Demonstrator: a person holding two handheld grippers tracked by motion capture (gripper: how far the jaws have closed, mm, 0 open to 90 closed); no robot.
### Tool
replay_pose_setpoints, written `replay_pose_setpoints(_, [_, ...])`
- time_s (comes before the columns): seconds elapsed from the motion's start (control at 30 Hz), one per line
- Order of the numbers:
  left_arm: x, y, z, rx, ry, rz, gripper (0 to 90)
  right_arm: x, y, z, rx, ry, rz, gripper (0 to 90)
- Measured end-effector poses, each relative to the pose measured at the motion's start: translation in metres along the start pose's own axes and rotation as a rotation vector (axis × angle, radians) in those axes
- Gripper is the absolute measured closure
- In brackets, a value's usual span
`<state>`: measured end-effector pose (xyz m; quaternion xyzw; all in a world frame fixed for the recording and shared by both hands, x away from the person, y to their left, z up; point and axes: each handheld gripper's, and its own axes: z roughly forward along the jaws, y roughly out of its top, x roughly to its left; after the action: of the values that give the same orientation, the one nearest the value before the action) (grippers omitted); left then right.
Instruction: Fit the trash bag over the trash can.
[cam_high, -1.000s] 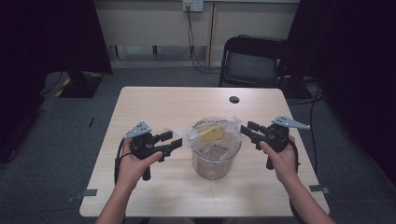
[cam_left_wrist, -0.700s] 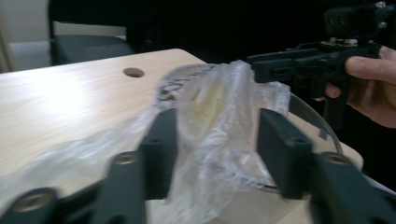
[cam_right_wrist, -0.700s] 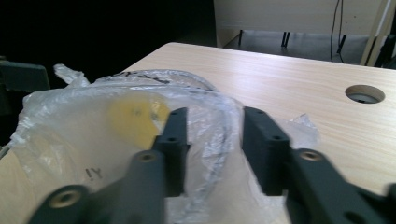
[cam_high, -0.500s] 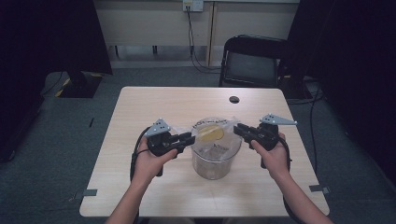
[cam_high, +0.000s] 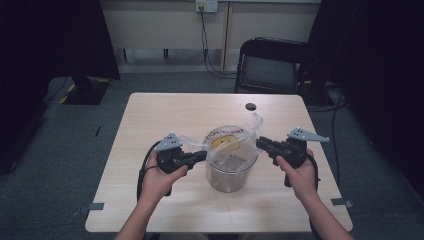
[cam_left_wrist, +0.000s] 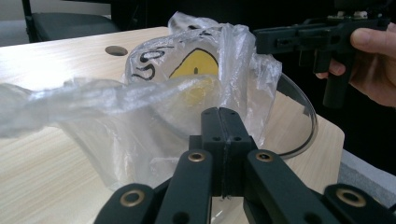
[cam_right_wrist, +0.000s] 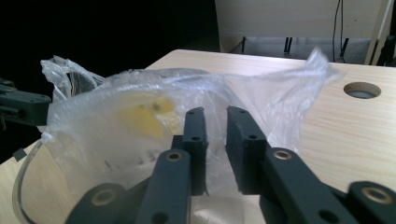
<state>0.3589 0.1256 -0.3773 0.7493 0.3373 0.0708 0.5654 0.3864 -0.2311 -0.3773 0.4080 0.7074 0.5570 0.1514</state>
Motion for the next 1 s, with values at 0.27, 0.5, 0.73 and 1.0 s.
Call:
replay_pose_setpoints(0.27, [-0.006, -0.010, 0.000, -0.015, -0.006, -0.011, 90.0, 0.002, -0.013, -0.002, -0.010, -0.007, 0.033, 74.6])
replay_pose_setpoints(0.5, [-0.004, -0.013, 0.000, -0.036, -0.018, -0.021, 90.0, 0.006, -0.017, 0.004, -0.047, -0.043, 0.070, 76.3])
replay_pose_setpoints(0.73, [0.006, -0.009, 0.007, -0.050, 0.003, -0.017, 90.0, 0.003, -0.018, 0.017, -0.095, -0.080, 0.125, 77.4])
replay_pose_setpoints(1.0, [0.029, 0.001, 0.012, -0.065, 0.061, -0.030, 89.9, -0.005, -0.012, 0.041, -0.133, -0.091, 0.193, 76.5])
